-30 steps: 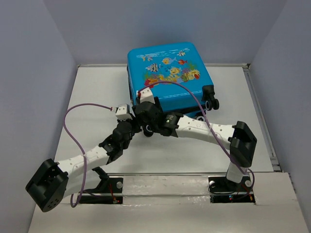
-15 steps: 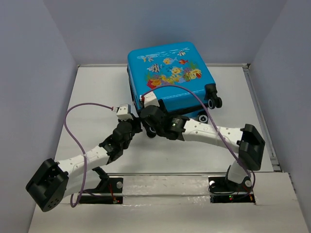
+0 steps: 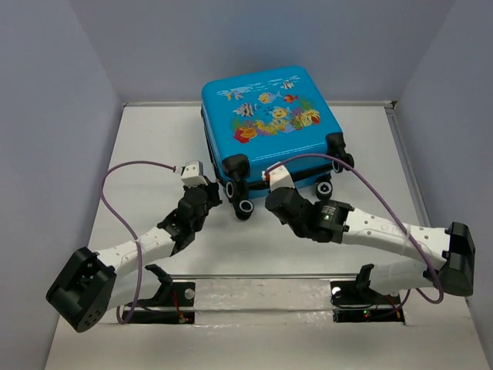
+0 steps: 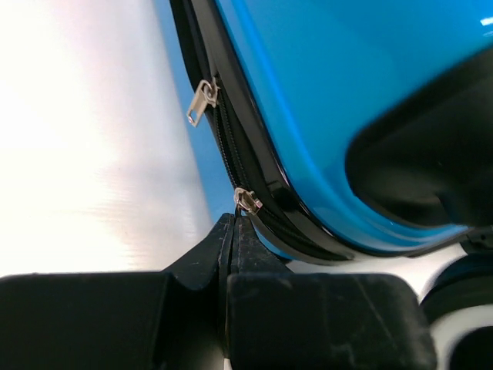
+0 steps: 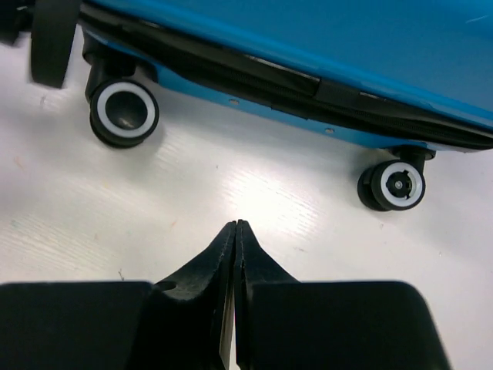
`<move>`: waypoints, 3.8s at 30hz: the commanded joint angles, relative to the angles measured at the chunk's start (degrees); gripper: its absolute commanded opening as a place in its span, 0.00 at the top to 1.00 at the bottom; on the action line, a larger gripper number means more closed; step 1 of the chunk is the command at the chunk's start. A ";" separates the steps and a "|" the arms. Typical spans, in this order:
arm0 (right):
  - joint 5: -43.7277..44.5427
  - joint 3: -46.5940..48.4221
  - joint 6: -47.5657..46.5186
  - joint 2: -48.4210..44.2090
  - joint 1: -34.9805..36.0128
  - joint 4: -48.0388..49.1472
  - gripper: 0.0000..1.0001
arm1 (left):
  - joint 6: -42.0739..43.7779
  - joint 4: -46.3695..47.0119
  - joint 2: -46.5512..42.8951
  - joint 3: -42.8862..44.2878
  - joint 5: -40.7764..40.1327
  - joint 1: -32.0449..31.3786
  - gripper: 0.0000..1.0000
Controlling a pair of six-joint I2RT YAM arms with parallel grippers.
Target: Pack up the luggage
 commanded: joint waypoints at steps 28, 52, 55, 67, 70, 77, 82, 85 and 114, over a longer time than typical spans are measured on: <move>7.93 33.84 0.99 29.63 3.06 -1.42 0.06 | 1.25 6.09 -2.05 -2.65 -0.45 2.09 0.94; 0.29 24.35 6.54 24.19 -2.12 6.76 0.25 | 1.34 6.36 -1.70 -2.56 -0.01 2.18 0.94; 1.24 26.70 4.00 26.90 -2.65 3.96 0.32 | 1.25 6.36 -1.35 -2.38 0.08 2.09 0.94; 7.23 26.63 -2.79 27.62 -3.18 -0.88 0.93 | 1.17 5.74 -1.97 -2.47 0.08 2.09 0.94; 4.60 26.90 -1.30 27.45 -3.18 -4.23 0.47 | 0.55 6.09 -1.44 -2.38 0.52 2.18 0.94; 0.82 24.27 -0.15 25.78 -4.40 -4.67 0.90 | 0.20 6.01 -1.44 -2.21 1.75 2.09 0.94; -2.53 18.47 -0.41 20.34 -4.41 -4.67 0.93 | 1.51 4.43 -2.32 -1.42 0.96 2.18 0.94; -4.19 13.48 -0.24 15.77 -4.41 -4.67 0.93 | 2.39 3.11 -2.58 -0.98 -0.36 2.09 0.94; -10.10 12.83 1.17 -3.03 2.35 4.19 0.21 | -5.70 -25.01 -35.62 15.18 1.03 4.73 0.01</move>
